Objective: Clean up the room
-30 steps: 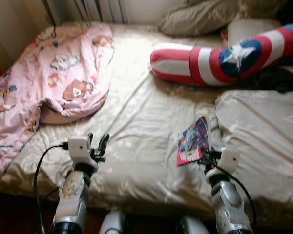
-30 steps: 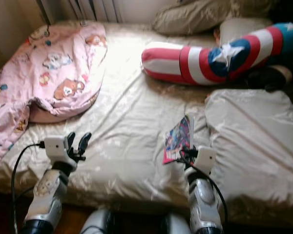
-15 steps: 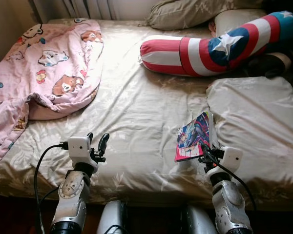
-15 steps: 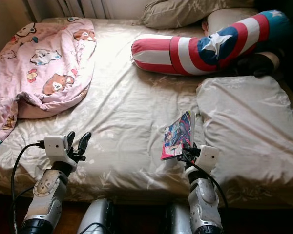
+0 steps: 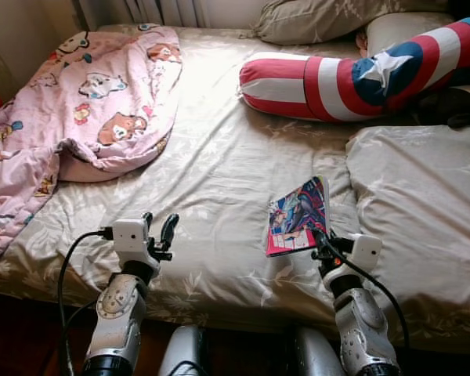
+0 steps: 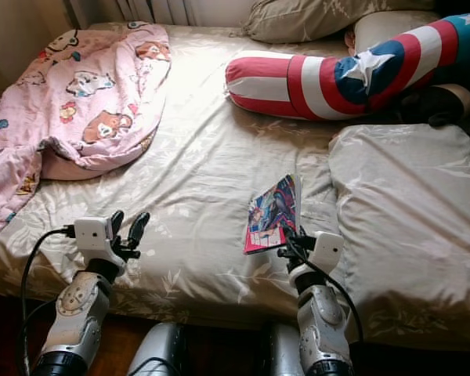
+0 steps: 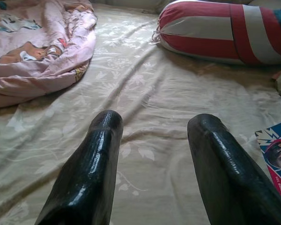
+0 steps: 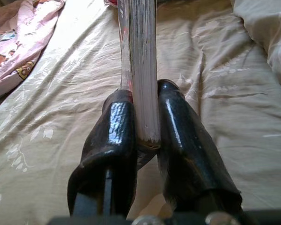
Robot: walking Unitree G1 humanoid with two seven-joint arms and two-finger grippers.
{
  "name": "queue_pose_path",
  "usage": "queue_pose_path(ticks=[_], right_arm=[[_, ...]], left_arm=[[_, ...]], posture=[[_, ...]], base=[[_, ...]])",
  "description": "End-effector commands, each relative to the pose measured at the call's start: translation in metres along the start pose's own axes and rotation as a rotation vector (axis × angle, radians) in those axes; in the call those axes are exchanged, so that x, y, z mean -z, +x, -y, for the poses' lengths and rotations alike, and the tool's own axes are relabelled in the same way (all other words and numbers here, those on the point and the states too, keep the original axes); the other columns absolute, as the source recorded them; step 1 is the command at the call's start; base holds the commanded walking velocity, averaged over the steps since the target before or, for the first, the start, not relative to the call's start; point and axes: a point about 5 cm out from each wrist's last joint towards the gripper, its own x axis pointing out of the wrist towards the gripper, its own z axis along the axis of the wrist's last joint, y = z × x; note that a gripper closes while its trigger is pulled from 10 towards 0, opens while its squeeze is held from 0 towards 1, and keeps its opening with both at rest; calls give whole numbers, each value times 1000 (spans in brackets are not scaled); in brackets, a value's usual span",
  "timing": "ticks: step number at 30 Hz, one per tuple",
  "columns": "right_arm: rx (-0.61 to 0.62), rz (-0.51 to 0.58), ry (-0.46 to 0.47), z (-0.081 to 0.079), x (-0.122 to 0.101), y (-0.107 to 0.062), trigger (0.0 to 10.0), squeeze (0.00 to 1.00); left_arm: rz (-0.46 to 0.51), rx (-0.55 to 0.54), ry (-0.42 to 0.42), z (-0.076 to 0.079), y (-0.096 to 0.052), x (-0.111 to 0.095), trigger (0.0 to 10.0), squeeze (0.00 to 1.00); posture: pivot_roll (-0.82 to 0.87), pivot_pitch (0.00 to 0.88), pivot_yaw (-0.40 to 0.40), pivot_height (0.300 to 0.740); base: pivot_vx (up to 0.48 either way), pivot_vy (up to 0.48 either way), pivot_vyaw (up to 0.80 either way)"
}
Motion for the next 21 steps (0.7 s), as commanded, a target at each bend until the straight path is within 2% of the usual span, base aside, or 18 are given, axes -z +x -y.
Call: queue_pose_path(ticks=[1,13,16,21], right_arm=[[-2,8,8,0,-1,-1,10000,0],[14,16,74,1,0,1,10000,0],[20,0,74,4,1,1,10000,0],[72,1,152,14,1,4,10000,0]], left_arm=[[-9,0,20,-3,-3,1,10000,0],[-9,4,20,-3,-5,0,10000,0],[-11,1,21,-3,-5,1,10000,0],[-11,1,21,-4,-5,0,10000,0]], posture=[[44,167,25,634],[53,171,25,634],[57,171,24,634],[65,172,25,634]], base=[[0,0,0],[0,0,0],[0,0,0],[0,0,0]])
